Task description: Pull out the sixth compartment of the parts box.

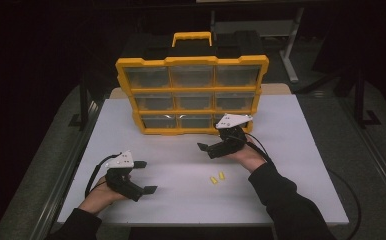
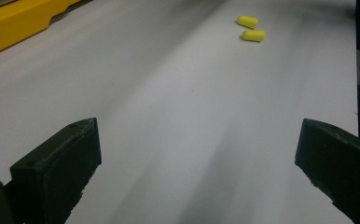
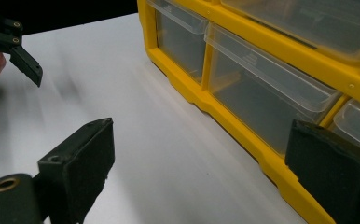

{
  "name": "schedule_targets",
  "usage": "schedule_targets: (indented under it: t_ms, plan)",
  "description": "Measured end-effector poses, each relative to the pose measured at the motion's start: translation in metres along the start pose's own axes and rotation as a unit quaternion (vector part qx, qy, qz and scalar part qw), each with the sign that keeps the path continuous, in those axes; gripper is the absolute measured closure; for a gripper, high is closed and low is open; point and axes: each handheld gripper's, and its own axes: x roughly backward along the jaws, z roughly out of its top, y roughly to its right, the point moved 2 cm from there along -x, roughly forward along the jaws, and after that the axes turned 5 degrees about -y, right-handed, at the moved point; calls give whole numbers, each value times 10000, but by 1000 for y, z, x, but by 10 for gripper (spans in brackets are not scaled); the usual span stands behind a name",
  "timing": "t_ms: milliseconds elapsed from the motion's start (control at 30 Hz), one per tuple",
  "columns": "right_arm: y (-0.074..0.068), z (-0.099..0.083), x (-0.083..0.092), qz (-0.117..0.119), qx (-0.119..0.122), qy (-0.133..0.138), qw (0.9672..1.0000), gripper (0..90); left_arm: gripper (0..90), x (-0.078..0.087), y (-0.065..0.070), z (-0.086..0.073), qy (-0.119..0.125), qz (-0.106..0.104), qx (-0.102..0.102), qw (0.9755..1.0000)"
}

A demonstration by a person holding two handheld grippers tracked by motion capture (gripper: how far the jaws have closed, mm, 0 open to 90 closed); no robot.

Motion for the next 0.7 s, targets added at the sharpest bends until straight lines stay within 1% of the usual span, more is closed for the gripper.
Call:
schedule_targets:
  t_ms: [333,700]
  plan:
    - [-2,0,1,-190,272,-8,9994,78,0,0,1,0,1,10,-18,10000]
    - [-5,0,2,-386,584,12,9975,78,0,0,1,0,-6,20,-55,10000]
